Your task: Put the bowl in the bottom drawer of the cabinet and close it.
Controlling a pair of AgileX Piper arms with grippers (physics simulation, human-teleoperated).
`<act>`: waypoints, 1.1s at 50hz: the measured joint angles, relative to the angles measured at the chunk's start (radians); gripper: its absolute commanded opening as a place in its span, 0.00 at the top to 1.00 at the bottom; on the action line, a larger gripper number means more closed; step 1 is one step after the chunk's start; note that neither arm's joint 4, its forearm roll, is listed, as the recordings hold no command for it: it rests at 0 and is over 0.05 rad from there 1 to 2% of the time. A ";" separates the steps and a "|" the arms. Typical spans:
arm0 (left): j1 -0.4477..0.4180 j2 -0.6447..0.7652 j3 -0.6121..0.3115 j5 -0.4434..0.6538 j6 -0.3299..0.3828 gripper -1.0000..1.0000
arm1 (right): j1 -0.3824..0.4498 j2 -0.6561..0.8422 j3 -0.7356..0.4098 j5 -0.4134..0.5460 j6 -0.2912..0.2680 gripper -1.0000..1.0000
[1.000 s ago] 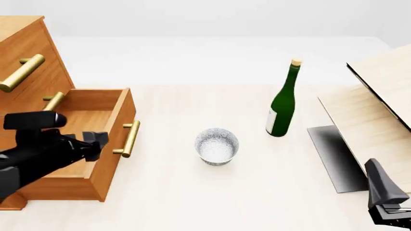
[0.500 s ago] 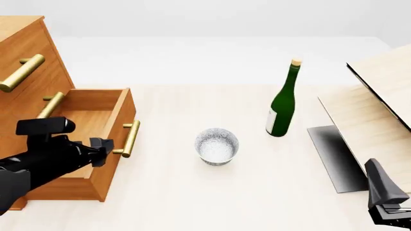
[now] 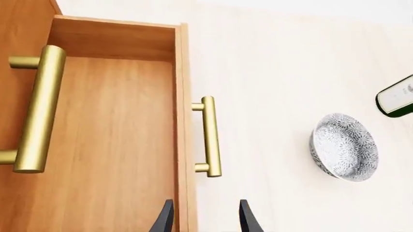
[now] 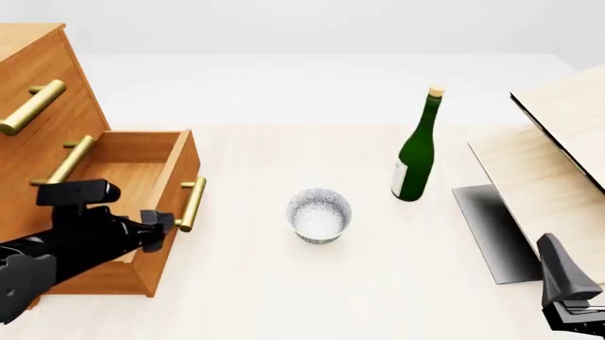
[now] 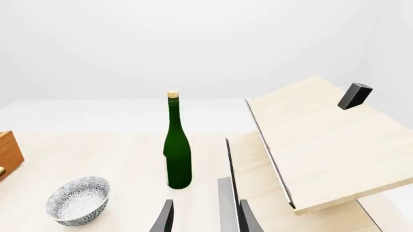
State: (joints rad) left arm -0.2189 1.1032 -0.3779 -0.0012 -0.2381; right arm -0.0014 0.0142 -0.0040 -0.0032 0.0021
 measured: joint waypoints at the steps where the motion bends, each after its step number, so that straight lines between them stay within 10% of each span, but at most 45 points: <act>1: -0.002 0.001 0.000 -0.001 -0.001 0.00 | 0.000 0.000 0.000 0.000 0.000 0.00; 55: -0.095 0.065 0.007 -0.044 -0.033 0.00 | 0.000 0.000 0.000 0.000 0.000 0.00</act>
State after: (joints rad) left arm -0.3136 1.1681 -0.3706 -0.0455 -0.2714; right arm -0.0014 0.0141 -0.0040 -0.0031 0.0020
